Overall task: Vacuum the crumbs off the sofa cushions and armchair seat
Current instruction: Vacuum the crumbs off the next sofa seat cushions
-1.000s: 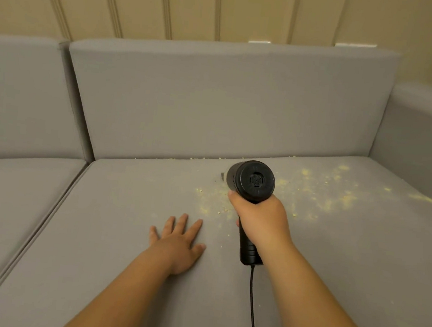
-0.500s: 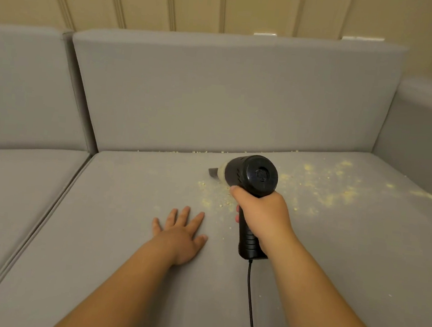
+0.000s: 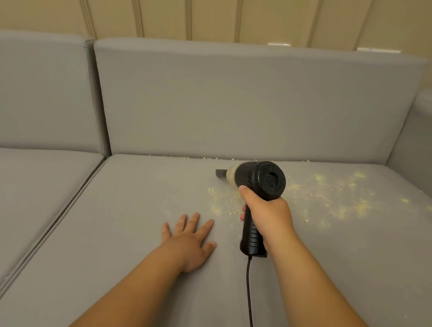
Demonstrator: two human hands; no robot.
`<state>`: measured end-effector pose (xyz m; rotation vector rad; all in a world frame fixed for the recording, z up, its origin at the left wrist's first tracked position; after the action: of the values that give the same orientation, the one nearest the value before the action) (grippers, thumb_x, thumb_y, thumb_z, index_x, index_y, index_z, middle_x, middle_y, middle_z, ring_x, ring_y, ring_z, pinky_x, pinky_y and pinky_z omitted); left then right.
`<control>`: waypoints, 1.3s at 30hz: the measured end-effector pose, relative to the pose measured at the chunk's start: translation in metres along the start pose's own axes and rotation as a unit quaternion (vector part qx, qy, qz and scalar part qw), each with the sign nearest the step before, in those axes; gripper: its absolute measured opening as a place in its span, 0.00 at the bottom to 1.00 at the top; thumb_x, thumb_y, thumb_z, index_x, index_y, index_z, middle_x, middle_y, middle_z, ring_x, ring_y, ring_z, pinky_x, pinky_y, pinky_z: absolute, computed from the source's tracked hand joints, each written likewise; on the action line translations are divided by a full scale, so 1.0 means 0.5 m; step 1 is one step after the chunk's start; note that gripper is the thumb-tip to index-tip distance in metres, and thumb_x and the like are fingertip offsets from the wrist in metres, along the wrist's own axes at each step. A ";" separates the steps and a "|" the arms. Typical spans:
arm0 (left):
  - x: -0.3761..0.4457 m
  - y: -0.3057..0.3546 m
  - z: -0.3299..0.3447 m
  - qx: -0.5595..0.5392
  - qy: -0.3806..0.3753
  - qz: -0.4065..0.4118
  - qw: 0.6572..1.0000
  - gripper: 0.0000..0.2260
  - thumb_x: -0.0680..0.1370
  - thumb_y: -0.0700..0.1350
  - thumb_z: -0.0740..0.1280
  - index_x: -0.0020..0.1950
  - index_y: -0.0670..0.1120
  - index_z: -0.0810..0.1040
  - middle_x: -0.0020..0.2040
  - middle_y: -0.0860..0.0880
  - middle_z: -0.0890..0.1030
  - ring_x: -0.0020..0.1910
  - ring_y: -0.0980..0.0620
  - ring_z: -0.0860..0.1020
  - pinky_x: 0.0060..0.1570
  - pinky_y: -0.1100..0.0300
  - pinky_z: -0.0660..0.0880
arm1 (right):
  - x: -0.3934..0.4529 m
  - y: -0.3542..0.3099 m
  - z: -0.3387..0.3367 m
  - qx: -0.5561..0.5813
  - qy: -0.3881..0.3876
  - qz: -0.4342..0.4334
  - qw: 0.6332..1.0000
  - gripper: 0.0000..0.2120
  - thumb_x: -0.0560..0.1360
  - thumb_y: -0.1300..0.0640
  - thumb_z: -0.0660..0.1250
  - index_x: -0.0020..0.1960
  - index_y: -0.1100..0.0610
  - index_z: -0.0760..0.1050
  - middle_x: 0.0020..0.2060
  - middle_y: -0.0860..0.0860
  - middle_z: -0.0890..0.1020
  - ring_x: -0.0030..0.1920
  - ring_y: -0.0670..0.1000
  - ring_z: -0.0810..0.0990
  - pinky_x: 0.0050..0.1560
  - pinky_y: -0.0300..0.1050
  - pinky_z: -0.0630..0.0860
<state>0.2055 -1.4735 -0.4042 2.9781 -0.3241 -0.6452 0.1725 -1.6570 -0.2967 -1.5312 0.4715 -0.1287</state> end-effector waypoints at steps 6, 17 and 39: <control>0.002 0.002 0.003 0.012 -0.010 -0.006 1.000 0.29 0.84 0.66 0.45 0.83 0.65 0.37 0.84 0.53 0.34 0.83 0.45 0.34 0.76 0.31 0.36 | 0.023 0.010 0.035 0.008 -0.022 0.011 1.000 0.10 0.75 0.50 0.77 0.45 0.56 0.82 0.36 0.54 0.84 0.36 0.53 0.85 0.46 0.51 0.84; -0.088 0.013 0.001 0.016 -0.013 -0.011 1.000 0.30 0.84 0.67 0.45 0.84 0.63 0.40 0.85 0.51 0.37 0.83 0.43 0.37 0.76 0.30 0.38 | -0.129 -0.007 -0.040 -0.066 -0.021 -0.006 0.998 0.10 0.75 0.51 0.77 0.46 0.57 0.83 0.34 0.54 0.84 0.31 0.51 0.84 0.41 0.48 0.83; -0.125 -0.028 0.029 0.038 -0.051 0.002 0.998 0.30 0.84 0.68 0.46 0.83 0.65 0.38 0.84 0.53 0.35 0.83 0.45 0.36 0.76 0.28 0.40 | -0.129 0.014 -0.058 -0.160 -0.026 -0.034 0.986 0.13 0.75 0.45 0.77 0.46 0.55 0.83 0.39 0.56 0.87 0.39 0.52 0.87 0.40 0.44 0.79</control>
<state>0.1466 -1.4463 -0.3938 3.0218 -0.3692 -0.8044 0.1021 -1.6597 -0.2889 -1.8630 0.4108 -0.0673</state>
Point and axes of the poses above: each hand's wrist, its own x-axis towards the middle knuckle, its own z-axis out of the palm, y = z × x, the point moved 5 cm from there along x, towards the middle knuckle
